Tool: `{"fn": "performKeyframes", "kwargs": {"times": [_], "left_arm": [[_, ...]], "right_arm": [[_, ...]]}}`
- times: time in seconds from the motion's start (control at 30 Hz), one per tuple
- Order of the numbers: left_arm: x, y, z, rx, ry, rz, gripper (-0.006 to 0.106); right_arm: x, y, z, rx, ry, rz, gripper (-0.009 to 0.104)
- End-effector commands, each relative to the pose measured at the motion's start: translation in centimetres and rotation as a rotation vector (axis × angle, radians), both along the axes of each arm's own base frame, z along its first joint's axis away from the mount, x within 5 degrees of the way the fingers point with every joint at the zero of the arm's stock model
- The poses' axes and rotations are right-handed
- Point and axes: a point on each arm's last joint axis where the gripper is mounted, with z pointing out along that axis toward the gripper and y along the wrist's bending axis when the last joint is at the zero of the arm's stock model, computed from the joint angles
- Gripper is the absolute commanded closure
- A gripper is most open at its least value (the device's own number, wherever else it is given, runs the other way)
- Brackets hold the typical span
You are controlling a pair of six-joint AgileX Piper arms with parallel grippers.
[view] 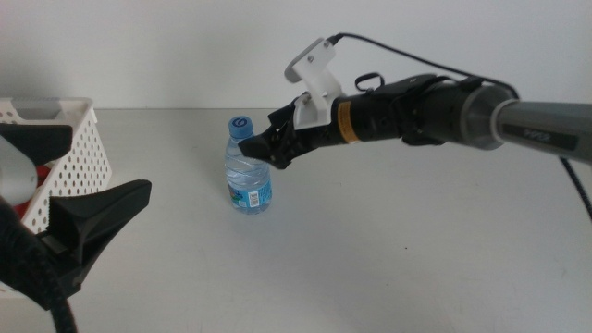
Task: Use arms to grab the bottles and put them into the dustbin to the left of the table.
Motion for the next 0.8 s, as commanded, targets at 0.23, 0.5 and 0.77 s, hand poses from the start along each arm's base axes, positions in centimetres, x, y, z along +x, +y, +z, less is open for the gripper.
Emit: {"fn": "performKeyframes", "kwargs": {"times": [0.23, 0.5, 0.77], "left_arm": [[0.0, -0.1, 1.6, -0.068, -0.078, -0.004, 0.007], [0.0, -0.1, 1.6, -0.068, -0.078, -0.004, 0.007], [0.0, -0.1, 1.6, -0.068, -0.078, -0.004, 0.007]], "right_arm": [[-2.8, -8.4, 14.8, 0.150, -0.065, -0.092, 0.024], [-6.9, -12.8, 21.0, 0.225, -0.105, -0.052, 0.024], [-10.8, -14.0, 24.5, 0.255, -0.170, -0.043, 0.026]]}}
